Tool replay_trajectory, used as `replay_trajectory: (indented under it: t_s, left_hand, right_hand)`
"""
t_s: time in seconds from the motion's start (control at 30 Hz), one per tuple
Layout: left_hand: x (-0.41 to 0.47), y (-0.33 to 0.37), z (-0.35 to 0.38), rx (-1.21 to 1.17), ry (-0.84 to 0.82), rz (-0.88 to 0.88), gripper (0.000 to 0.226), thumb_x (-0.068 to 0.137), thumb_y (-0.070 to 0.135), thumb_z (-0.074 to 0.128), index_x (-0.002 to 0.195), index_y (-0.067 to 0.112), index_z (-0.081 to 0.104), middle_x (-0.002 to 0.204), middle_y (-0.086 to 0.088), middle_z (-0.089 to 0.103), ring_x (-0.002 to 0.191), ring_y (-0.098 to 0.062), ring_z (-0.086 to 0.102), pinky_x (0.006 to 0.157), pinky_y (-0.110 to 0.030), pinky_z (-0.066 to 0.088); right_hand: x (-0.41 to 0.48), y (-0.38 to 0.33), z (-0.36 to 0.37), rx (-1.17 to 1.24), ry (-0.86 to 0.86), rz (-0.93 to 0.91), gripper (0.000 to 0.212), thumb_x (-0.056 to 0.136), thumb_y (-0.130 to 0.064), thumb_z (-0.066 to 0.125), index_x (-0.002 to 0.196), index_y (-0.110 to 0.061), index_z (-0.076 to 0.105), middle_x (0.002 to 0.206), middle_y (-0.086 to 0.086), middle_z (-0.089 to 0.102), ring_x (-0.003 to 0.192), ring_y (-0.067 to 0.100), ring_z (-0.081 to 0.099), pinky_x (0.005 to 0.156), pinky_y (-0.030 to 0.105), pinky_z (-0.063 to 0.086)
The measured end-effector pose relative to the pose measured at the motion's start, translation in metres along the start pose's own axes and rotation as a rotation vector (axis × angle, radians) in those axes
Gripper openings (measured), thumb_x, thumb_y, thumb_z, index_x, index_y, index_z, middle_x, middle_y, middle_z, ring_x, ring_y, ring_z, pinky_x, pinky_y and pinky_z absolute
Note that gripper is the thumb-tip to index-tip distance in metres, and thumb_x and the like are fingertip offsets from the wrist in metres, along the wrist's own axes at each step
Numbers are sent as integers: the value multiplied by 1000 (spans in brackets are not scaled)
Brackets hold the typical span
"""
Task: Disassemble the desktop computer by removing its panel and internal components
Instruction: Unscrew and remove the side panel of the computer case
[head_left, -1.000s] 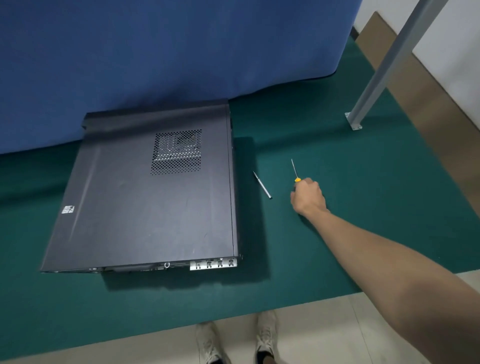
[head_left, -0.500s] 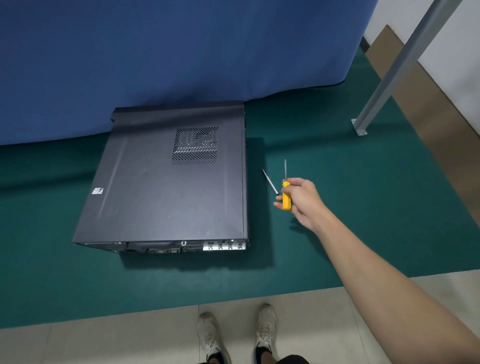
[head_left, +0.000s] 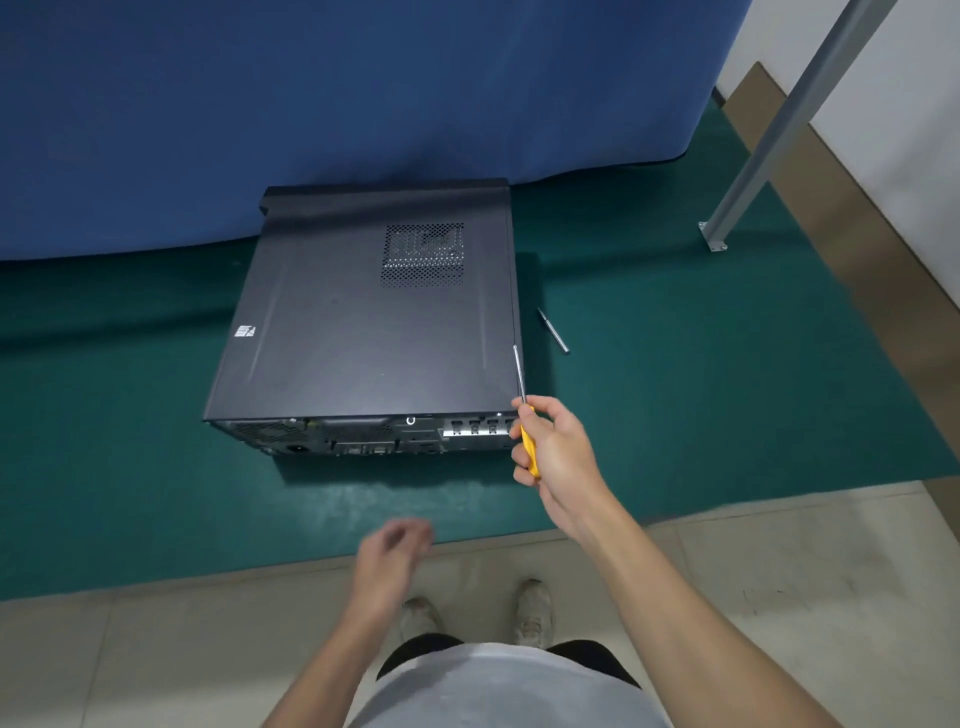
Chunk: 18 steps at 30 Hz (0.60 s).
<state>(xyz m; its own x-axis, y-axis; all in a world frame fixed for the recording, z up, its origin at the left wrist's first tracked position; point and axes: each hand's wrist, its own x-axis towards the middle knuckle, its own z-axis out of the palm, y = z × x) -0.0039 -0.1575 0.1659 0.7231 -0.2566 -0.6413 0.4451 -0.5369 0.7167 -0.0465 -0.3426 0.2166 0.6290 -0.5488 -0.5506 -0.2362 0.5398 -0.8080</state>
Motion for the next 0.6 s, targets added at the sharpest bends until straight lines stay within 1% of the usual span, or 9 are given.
replay_trajectory:
  t_s: [0.07, 0.13, 0.2, 0.23, 0.33, 0.4, 0.47, 0.53, 0.6]
  left_hand:
    - [7, 37, 12, -99, -72, 95, 15, 96, 9, 54, 94, 4, 68, 87, -7, 70, 80, -16, 65, 71, -22, 49]
    - [13, 70, 25, -224, -140, 100, 20, 99, 10, 49, 102, -2, 65, 91, -11, 71, 79, -17, 68, 74, -21, 54]
    - [16, 91, 36, -297, -215, 65, 27, 102, 19, 46, 104, -2, 63, 99, -17, 70, 88, -24, 69, 82, -27, 55]
    - [18, 97, 40, -341, -245, 32, 31, 102, 25, 45, 102, -1, 62, 102, -19, 69, 92, -27, 68, 82, -30, 55]
    - [26, 100, 49, -434, -329, -69, 40, 102, 36, 43, 100, -1, 60, 101, -20, 70, 90, -28, 69, 75, -32, 52]
    - [30, 100, 53, -548, -350, -134, 42, 101, 36, 45, 98, -4, 58, 98, -22, 70, 89, -31, 71, 76, -34, 54]
    - [33, 100, 57, -636, -346, -184, 40, 102, 32, 47, 97, -7, 58, 95, -24, 71, 87, -34, 71, 73, -34, 59]
    - [33, 100, 59, -662, -350, -209, 39, 102, 29, 46, 100, -9, 58, 93, -25, 71, 86, -34, 72, 68, -34, 60]
    - [33, 101, 60, -659, -359, -213, 39, 102, 27, 46, 103, -10, 58, 93, -24, 72, 85, -33, 72, 65, -33, 60]
  right_hand:
    - [-9, 12, 3, 26, 4, 23, 16, 100, -16, 45, 105, -4, 55, 71, 2, 45, 47, 9, 31, 38, 20, 24]
    - [-16, 25, 6, 62, -2, 46, 18, 100, -17, 46, 96, -3, 56, 66, 2, 44, 44, 9, 31, 37, 20, 23]
    - [-22, 35, 8, 93, -16, 58, 22, 100, -19, 47, 91, -1, 57, 61, 1, 43, 42, 9, 32, 36, 20, 24]
    - [-25, 40, 8, 101, -24, 65, 23, 100, -20, 47, 88, -2, 56, 60, 1, 43, 42, 9, 32, 36, 20, 24]
    - [-33, 52, 8, 120, -45, 84, 26, 101, -22, 46, 82, -5, 52, 60, 3, 43, 44, 9, 33, 37, 20, 26]
    - [-36, 56, 5, 117, -50, 112, 27, 101, -27, 44, 84, -7, 51, 59, 1, 43, 44, 9, 35, 38, 21, 27]
    - [-38, 60, 2, 134, -51, 159, 28, 102, -31, 41, 87, -9, 49, 57, -1, 42, 43, 10, 32, 37, 21, 23]
    - [-40, 63, 0, 198, -59, 192, 28, 102, -32, 39, 88, -10, 47, 56, -3, 38, 42, 9, 25, 38, 20, 16]
    - [-39, 65, -1, 247, -70, 202, 28, 103, -32, 38, 87, -10, 47, 56, -4, 35, 42, 8, 20, 39, 22, 13]
